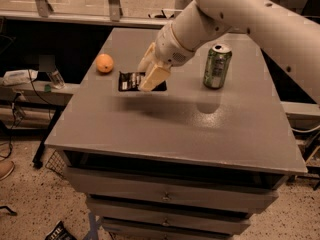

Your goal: Move rxbar chocolate near orange

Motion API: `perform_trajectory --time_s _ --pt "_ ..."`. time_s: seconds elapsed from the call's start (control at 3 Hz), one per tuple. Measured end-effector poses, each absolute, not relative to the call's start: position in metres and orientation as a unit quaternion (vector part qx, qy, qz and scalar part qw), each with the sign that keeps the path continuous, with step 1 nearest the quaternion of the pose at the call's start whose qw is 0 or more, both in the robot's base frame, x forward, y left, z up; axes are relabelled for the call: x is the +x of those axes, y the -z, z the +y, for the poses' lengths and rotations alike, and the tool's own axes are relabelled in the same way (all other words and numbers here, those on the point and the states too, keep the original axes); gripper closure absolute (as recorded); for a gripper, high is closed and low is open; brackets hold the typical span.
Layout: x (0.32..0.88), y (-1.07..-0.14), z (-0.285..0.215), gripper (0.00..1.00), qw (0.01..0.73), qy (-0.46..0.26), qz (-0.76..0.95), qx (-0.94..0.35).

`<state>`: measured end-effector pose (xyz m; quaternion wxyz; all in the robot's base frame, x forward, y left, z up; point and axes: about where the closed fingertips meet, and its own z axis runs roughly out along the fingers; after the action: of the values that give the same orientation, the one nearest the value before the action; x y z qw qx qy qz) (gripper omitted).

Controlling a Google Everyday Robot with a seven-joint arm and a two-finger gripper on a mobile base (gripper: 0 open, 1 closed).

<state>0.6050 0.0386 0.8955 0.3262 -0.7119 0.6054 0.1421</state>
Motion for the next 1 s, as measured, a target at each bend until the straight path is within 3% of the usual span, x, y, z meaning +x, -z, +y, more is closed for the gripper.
perform_trajectory --time_s 1.0 --pt "0.683 -0.875 0.03 1.0 0.326 -0.088 0.641 -0.689"
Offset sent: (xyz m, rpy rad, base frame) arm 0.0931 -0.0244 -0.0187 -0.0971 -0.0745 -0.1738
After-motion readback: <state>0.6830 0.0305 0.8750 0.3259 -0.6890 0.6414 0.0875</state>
